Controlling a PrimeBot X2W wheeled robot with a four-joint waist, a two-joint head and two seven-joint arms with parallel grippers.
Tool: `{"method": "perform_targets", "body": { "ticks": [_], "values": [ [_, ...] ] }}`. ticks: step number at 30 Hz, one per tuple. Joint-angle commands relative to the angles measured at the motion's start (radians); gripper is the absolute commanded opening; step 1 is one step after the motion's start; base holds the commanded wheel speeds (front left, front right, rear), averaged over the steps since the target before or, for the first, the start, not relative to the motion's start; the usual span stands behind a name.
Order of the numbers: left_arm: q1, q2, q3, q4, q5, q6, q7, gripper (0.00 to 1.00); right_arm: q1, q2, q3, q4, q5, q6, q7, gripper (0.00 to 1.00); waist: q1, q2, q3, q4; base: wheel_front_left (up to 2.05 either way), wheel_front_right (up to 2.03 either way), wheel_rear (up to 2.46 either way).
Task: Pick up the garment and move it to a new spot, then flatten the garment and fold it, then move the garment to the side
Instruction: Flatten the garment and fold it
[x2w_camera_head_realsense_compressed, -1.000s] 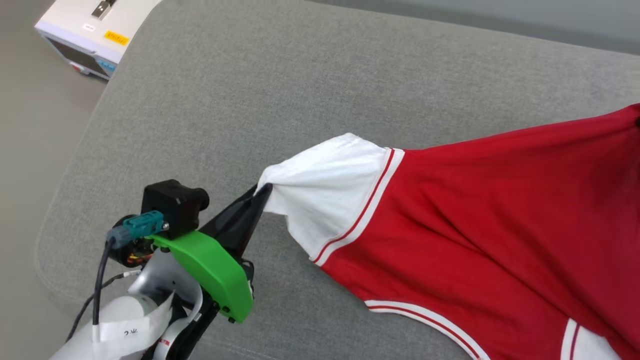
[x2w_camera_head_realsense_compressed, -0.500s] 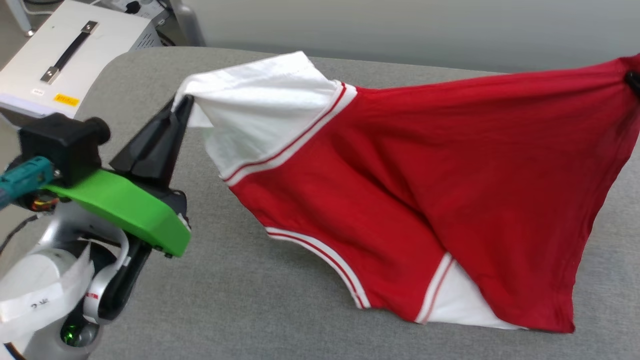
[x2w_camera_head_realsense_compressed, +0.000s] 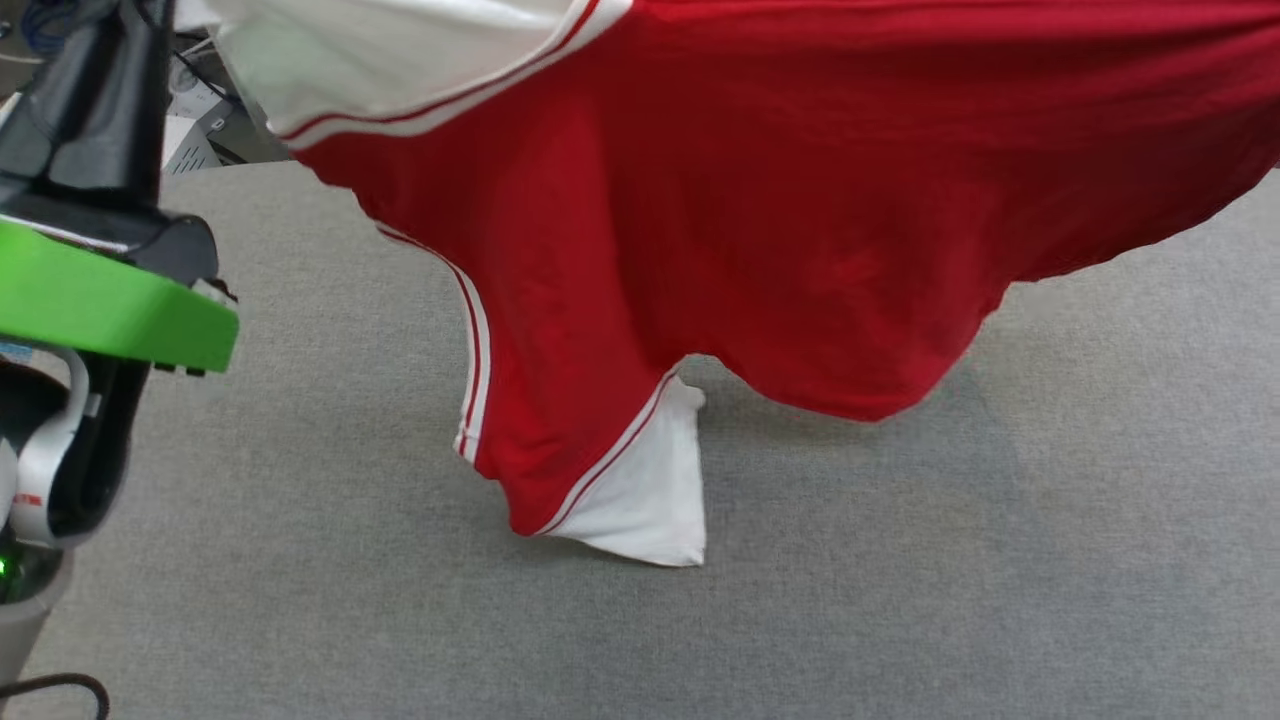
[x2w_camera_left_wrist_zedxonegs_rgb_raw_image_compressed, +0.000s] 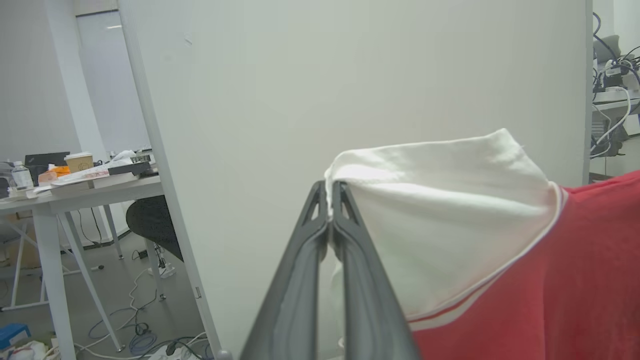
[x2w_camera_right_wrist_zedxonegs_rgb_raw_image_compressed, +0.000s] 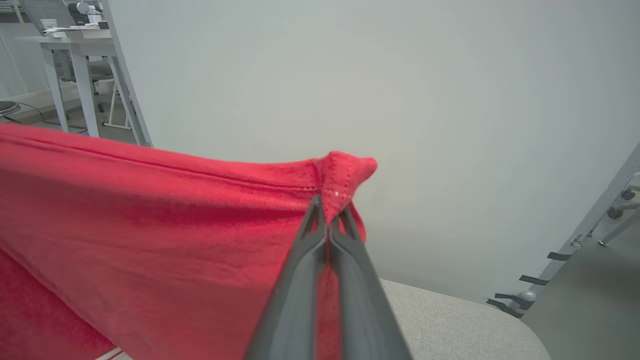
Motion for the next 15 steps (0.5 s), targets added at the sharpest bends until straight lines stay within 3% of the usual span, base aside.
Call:
{"method": "perform_targets", "body": {
  "ticks": [1, 8, 15],
  "values": [
    [-0.034, 0.013, 0.013, 0.001, 0.015, 0.000, -0.008, 0.00, -0.020, 0.000, -0.008, -0.008, -0.007, -0.001, -0.010, 0.00, 0.0001, 0.0000, 0.004, -0.011, 0.00, 0.00, 0.00],
    [-0.180, 0.052, 0.031, 0.026, 0.056, -0.026, 0.009, 0.00, -0.092, -0.030, -0.011, -0.033, -0.033, -0.001, -0.035, 0.00, 0.0001, 0.0000, 0.080, -0.021, 0.00, 0.00, 0.00],
    [-0.366, 0.110, 0.027, 0.109, 0.070, -0.111, 0.060, 0.00, -0.234, -0.055, -0.011, -0.004, -0.055, -0.001, -0.048, 0.00, 0.0001, 0.0000, 0.217, -0.025, 0.00, 0.00, 0.00]
  ]
}}
